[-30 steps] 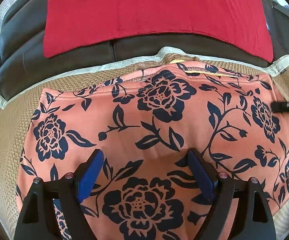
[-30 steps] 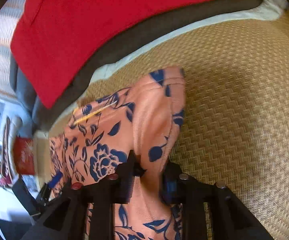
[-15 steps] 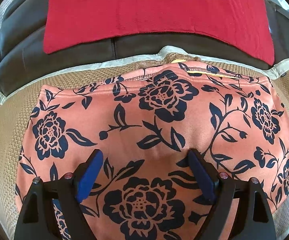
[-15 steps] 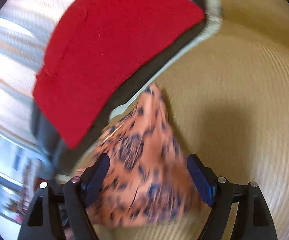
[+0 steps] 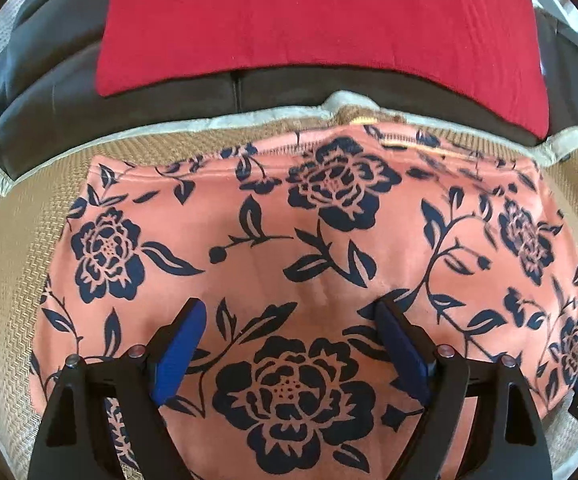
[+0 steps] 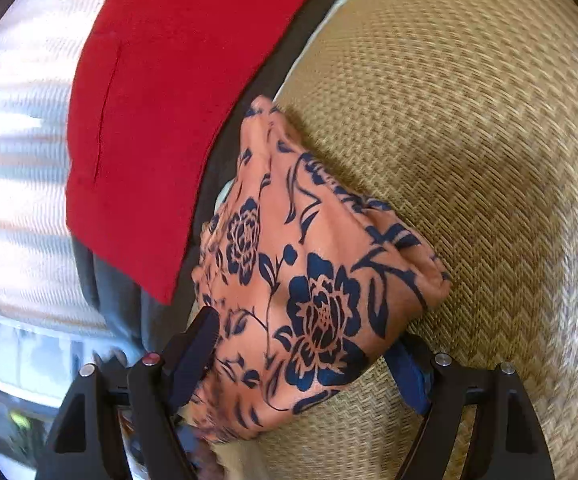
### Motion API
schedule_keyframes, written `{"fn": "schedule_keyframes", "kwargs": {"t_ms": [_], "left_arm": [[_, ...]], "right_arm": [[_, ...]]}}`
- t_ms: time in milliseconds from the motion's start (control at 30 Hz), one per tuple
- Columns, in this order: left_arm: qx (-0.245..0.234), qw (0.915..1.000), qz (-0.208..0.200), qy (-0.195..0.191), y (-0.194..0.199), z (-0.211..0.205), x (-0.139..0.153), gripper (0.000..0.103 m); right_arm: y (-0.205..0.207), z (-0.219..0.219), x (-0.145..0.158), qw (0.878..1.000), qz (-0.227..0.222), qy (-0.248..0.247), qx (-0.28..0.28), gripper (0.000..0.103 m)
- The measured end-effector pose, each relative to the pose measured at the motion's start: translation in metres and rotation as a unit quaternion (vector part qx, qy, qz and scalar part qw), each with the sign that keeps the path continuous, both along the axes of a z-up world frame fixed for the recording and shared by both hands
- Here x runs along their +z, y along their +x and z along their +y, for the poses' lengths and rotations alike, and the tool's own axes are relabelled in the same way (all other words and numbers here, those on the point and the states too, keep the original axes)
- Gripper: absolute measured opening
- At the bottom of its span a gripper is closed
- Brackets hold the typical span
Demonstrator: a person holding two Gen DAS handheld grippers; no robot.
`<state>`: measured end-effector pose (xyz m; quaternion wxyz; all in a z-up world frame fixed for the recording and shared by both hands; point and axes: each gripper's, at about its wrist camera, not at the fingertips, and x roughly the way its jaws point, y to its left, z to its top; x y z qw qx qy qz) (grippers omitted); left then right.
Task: Fold small clothes
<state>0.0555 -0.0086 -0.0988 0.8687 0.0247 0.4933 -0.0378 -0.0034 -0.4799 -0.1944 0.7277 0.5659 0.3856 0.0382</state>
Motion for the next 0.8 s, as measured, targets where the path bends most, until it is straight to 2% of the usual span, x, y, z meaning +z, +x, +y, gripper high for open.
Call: {"fn": "schedule_keyframes", "kwargs": {"t_ms": [67, 167, 267, 333, 367, 400, 533, 567, 667, 733, 800], "left_arm": [[0.0, 0.9999, -0.014, 0.0, -0.003, 0.0, 0.003, 0.087], [-0.013, 0.9999, -0.003, 0.01, -0.001, -0.006, -0.008, 0.088], [-0.006, 1.0, -0.007, 0.002, -0.001, -0.006, -0.012, 0.088], [-0.009, 0.9999, -0.007, 0.005, -0.002, -0.006, -0.012, 0.088], [-0.011, 0.9999, -0.008, 0.006, -0.002, -0.006, -0.011, 0.088], [-0.014, 0.9998, -0.008, 0.009, -0.001, -0.005, -0.01, 0.088], [-0.016, 0.9999, -0.006, 0.004, 0.0, -0.001, -0.01, 0.087], [-0.018, 0.9998, -0.006, 0.005, 0.002, -0.001, -0.01, 0.087], [-0.016, 0.9998, -0.014, -0.001, 0.001, 0.002, -0.015, 0.087], [-0.021, 0.9997, -0.01, -0.01, 0.0, 0.005, -0.015, 0.087], [-0.026, 0.9993, 0.002, -0.028, 0.003, 0.012, -0.014, 0.085]], "right_arm": [[-0.003, -0.005, 0.0, 1.0, 0.003, -0.011, -0.005, 0.083], [-0.006, -0.016, -0.005, 1.0, 0.005, 0.001, -0.022, 0.083], [0.0, -0.018, -0.004, 1.0, 0.003, -0.011, -0.016, 0.081], [0.009, -0.016, -0.006, 1.0, 0.005, -0.019, -0.009, 0.06], [0.015, -0.013, -0.012, 1.0, 0.02, -0.015, 0.0, 0.03], [0.018, -0.011, -0.016, 1.0, 0.025, -0.012, 0.003, 0.025], [0.024, -0.004, 0.001, 0.997, 0.014, -0.069, 0.017, 0.022], [0.026, -0.002, 0.002, 0.997, 0.015, -0.079, 0.021, 0.026], [0.034, 0.001, -0.004, 0.996, 0.021, -0.08, 0.018, 0.027], [0.047, 0.009, 0.002, 0.994, 0.024, -0.103, 0.034, 0.024], [0.055, 0.02, 0.025, 0.991, 0.005, -0.124, 0.05, 0.015]]}}
